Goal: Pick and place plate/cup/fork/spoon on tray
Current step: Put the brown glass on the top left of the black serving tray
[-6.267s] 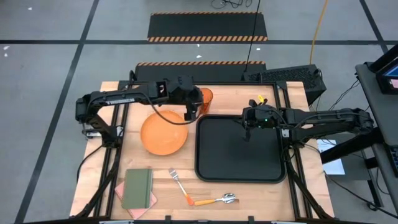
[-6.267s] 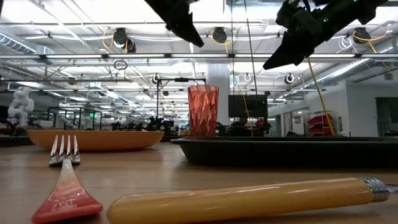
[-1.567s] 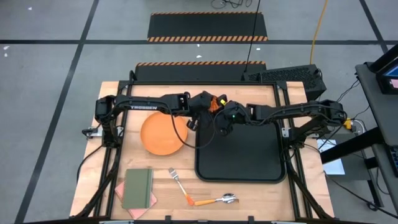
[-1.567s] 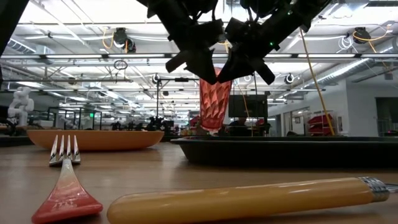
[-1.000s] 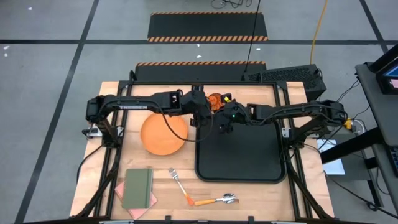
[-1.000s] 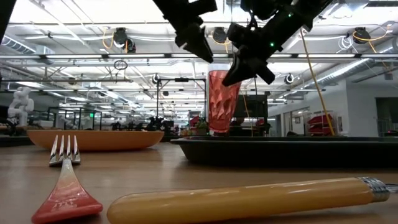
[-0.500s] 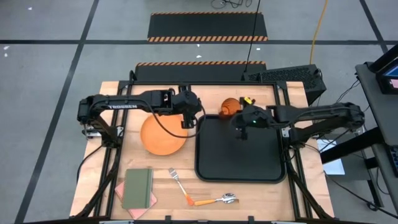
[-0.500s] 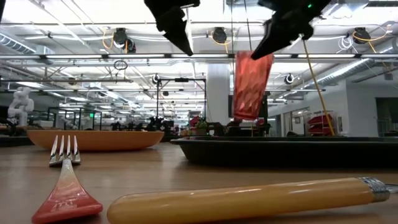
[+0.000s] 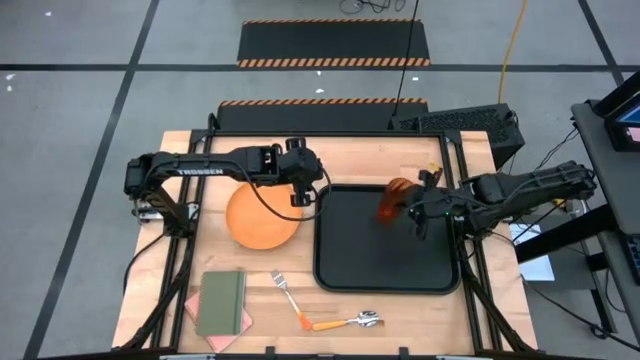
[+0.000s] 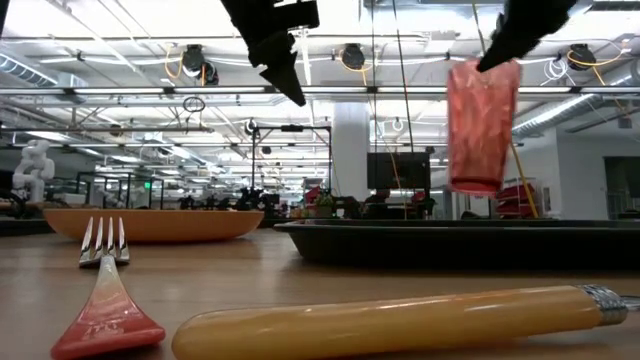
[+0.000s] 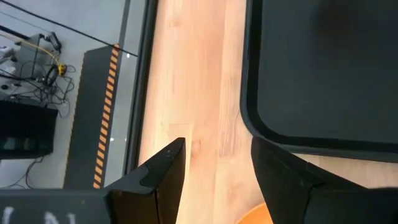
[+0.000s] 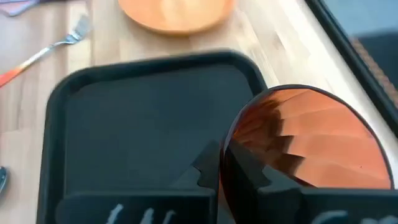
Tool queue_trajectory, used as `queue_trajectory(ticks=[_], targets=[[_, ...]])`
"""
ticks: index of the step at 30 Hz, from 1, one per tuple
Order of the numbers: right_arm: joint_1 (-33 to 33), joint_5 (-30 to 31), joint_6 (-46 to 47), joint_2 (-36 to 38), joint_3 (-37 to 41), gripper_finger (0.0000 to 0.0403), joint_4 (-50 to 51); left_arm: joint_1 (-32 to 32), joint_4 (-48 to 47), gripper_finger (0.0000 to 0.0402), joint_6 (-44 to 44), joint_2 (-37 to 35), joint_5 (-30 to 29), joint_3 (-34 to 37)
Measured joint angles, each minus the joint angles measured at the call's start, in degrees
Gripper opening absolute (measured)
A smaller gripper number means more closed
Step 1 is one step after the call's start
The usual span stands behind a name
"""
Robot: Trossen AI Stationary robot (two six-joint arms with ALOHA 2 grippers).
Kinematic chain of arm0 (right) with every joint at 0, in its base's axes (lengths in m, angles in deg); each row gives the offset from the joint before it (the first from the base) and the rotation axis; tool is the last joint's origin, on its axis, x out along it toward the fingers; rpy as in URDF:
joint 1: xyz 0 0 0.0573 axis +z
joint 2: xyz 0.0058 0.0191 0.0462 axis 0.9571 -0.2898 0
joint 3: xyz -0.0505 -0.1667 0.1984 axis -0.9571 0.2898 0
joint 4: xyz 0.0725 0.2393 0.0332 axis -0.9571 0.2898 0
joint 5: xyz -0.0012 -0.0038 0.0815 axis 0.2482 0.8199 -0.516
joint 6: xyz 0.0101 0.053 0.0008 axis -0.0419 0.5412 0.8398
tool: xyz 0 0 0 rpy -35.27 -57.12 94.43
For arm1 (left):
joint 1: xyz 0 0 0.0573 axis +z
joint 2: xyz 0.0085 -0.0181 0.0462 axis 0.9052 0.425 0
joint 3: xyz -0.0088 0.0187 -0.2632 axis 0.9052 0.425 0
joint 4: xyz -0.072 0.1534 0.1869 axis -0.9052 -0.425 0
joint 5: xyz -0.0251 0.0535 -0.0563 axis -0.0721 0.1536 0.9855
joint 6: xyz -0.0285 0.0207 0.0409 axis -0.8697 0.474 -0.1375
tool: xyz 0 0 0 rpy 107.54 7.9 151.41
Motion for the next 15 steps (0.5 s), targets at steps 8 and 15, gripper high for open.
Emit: queue_trajectory(ticks=[8,15], targets=[[1.54,3.38,7.44,2.34,-0.01,0.0006,8.28,0.68,-0.46,0.0179,-0.66,0.0,0.18,0.14],[1.54,3.4,13.89,3.27,-0.03,0.0006,17.27,0.68,-1.02,0.0179,-0.74,0.0,3.93,0.14]])
